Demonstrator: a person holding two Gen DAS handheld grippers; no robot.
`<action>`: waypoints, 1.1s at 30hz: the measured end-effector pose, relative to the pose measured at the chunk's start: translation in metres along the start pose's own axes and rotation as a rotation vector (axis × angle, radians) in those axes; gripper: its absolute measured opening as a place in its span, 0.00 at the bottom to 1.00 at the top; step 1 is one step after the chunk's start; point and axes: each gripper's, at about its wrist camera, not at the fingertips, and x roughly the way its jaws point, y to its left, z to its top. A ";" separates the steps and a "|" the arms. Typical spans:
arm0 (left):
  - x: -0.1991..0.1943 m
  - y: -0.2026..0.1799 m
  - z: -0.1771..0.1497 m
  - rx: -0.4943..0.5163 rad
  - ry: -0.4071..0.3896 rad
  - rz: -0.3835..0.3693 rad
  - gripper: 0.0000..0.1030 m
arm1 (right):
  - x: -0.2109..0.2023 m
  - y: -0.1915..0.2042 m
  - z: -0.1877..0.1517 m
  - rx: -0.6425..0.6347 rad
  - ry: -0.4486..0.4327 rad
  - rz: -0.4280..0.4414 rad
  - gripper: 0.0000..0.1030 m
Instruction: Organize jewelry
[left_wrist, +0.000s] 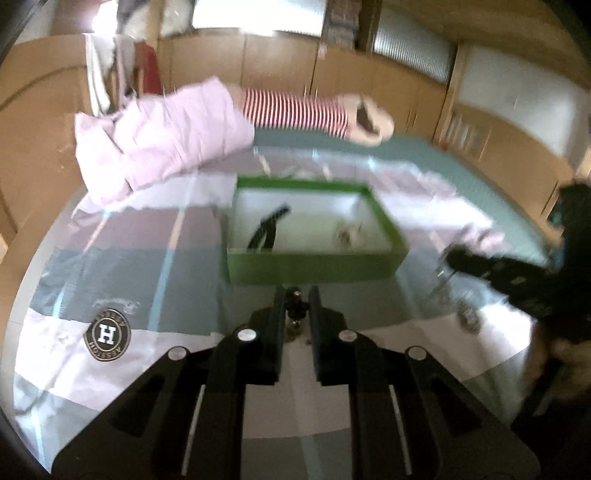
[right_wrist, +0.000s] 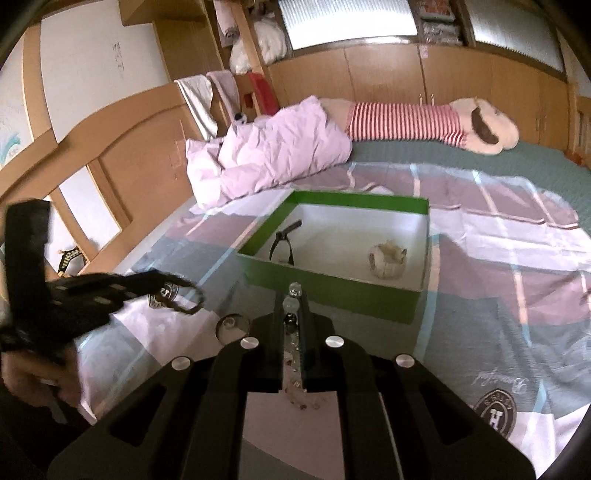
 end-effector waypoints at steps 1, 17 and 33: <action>-0.017 0.001 0.001 -0.017 -0.032 -0.010 0.12 | -0.003 0.002 0.000 0.002 -0.005 -0.014 0.07; -0.062 -0.016 -0.021 -0.010 -0.065 -0.028 0.12 | -0.062 0.024 -0.040 0.029 -0.093 -0.130 0.07; -0.046 -0.016 -0.029 -0.002 -0.029 -0.016 0.12 | -0.048 0.026 -0.043 0.025 -0.069 -0.139 0.07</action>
